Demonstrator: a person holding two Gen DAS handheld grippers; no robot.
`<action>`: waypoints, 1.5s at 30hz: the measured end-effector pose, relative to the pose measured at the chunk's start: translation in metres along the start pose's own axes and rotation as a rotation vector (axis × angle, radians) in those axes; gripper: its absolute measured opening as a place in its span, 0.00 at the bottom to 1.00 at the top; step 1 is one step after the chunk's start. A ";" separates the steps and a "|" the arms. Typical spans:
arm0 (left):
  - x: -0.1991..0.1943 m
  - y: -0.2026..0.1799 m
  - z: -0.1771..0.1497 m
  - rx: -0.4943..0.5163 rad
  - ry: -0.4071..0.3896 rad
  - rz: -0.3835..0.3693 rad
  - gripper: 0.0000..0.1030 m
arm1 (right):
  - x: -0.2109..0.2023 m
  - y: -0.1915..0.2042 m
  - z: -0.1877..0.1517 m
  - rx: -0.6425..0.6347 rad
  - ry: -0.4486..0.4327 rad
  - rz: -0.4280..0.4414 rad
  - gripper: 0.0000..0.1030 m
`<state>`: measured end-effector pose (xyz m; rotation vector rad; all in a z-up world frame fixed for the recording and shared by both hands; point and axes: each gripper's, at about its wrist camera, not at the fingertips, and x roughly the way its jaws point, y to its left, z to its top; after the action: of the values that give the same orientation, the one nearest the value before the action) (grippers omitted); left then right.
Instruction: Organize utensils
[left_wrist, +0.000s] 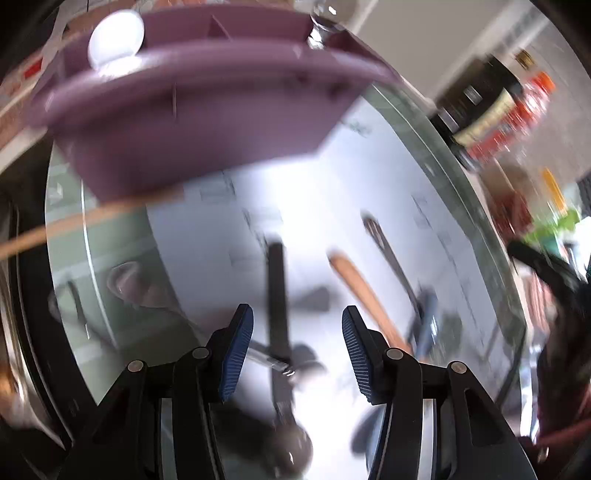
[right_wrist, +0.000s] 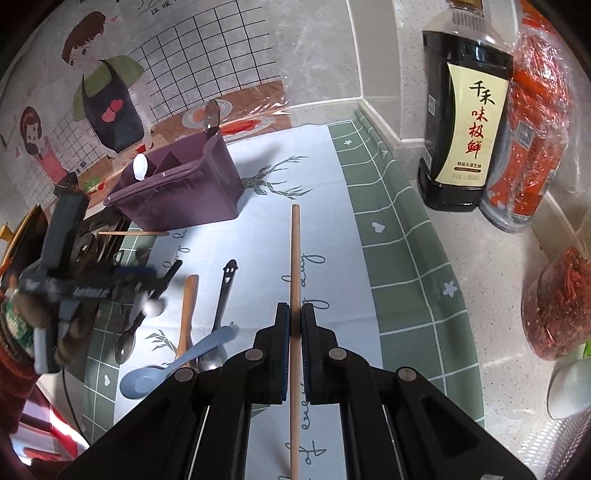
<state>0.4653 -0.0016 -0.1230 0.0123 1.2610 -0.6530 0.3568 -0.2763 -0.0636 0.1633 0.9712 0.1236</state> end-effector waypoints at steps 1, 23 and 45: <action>-0.002 -0.003 -0.009 0.015 0.019 -0.021 0.50 | 0.002 0.000 0.000 -0.001 0.005 0.000 0.05; -0.028 -0.050 -0.098 -0.178 -0.249 0.376 0.36 | 0.014 0.012 -0.010 -0.028 0.054 -0.021 0.06; -0.149 -0.074 -0.115 -0.114 -0.592 0.278 0.22 | -0.033 0.057 0.004 -0.094 -0.121 0.047 0.06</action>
<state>0.3085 0.0451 -0.0049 -0.0928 0.7026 -0.3060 0.3393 -0.2267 -0.0237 0.1061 0.8394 0.2003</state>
